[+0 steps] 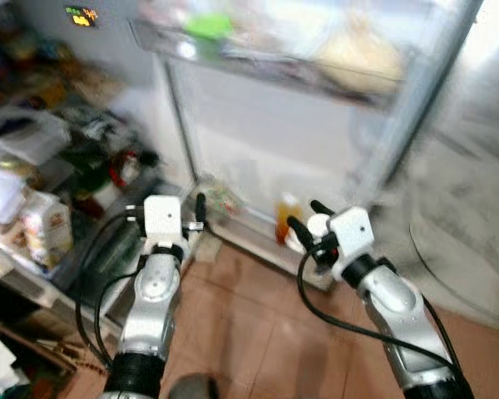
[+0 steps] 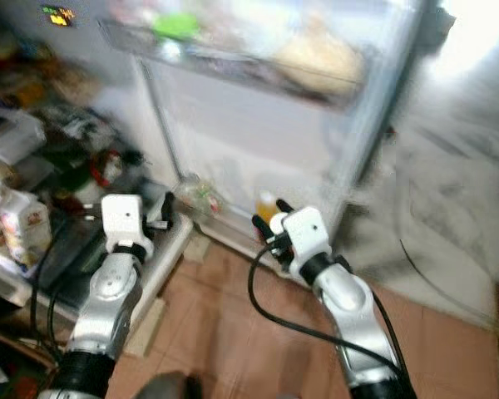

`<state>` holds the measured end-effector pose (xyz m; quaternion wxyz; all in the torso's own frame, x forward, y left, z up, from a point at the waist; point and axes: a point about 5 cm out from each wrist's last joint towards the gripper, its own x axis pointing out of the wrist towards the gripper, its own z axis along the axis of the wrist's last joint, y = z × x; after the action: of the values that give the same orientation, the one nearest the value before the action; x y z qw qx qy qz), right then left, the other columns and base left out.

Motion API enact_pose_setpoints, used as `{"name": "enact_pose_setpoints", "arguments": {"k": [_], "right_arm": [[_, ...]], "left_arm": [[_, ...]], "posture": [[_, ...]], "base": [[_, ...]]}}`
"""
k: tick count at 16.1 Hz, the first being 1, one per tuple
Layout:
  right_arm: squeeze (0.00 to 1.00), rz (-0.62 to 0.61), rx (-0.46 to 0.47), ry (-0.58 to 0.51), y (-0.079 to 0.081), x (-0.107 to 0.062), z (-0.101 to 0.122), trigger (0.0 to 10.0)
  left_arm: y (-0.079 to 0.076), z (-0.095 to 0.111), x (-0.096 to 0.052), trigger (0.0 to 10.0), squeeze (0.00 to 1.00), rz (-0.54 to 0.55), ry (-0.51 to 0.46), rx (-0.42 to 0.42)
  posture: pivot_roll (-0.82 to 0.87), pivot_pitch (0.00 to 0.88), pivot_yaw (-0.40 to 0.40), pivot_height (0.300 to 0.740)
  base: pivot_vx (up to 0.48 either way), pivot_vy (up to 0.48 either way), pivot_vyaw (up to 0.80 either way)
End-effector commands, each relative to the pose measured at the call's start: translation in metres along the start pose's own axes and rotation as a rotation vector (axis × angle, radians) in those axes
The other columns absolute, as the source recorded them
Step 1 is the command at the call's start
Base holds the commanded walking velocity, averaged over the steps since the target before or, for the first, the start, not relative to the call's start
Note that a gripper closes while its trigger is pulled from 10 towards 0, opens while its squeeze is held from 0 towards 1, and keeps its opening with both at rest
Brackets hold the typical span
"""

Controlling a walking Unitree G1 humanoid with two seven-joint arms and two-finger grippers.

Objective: Restocking fridge

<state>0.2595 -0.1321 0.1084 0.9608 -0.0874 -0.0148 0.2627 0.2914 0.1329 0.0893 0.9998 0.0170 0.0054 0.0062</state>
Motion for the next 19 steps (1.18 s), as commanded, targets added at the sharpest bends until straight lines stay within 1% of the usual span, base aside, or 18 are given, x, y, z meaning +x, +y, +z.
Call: {"name": "enact_pose_setpoints", "arguments": {"k": [1, 6, 7, 8, 9, 15, 17, 19], "right_arm": [[0.00, 0.024, -0.018, -0.050, 0.004, 0.005, 0.011, 10.0], [0.00, 0.036, -0.023, -0.046, 0.006, 0.005, 0.010, 10.0], [0.00, 0.037, -0.025, -0.046, 0.006, 0.005, 0.009, 10.0], [0.00, 0.037, -0.024, -0.045, 0.007, 0.005, 0.009, 10.0], [0.00, 0.035, -0.020, -0.044, 0.006, 0.005, 0.009, 10.0], [0.00, 0.030, 0.003, -0.045, 0.006, 0.006, 0.008, 10.0], [0.00, -0.010, 0.007, -0.048, 0.004, 0.009, 0.009, 10.0], [0.00, -0.088, 0.028, -0.044, -0.004, 0.012, 0.009, 10.0]], "left_arm": [[0.005, -0.001, -0.001, 10.0, 0.00, 0.022, 0.013, 0.006], [0.004, -0.003, -0.001, 10.0, 0.00, 0.027, 0.025, 0.004], [0.004, -0.001, -0.001, 10.0, 0.00, 0.026, 0.011, 0.000], [0.003, 0.000, -0.001, 10.0, 0.00, 0.025, 0.007, 0.014], [0.002, -0.002, -0.001, 10.0, 0.00, 0.027, 0.023, 0.013], [-0.005, -0.008, -0.008, 10.0, 0.00, -0.008, 0.052, 0.003], [-0.010, -0.009, -0.011, 10.0, 0.00, -0.052, 0.057, -0.009], [-0.011, -0.008, -0.012, 10.0, 0.00, -0.072, 0.053, -0.019]], "posture": [[-0.03, 0.070, -0.004, 0.740], [-0.03, 0.071, -0.002, 0.740], [-0.03, 0.071, -0.001, 0.740], [-0.03, 0.071, -0.001, 0.740], [-0.03, 0.071, -0.001, 0.740], [-0.02, 0.075, -0.003, 0.740], [-0.02, 0.078, -0.004, 0.740], [-0.01, 0.078, -0.003, 0.740]], "base": [[0.442, 0.000, 0.80], [0.359, 0.302, 0.80], [0.000, 0.000, 0.80], [0.000, 0.000, 0.80], [0.000, 0.000, 0.50], [0.000, 0.000, 0.00], [0.000, 0.000, 0.00], [0.000, 0.000, 0.00]]}}
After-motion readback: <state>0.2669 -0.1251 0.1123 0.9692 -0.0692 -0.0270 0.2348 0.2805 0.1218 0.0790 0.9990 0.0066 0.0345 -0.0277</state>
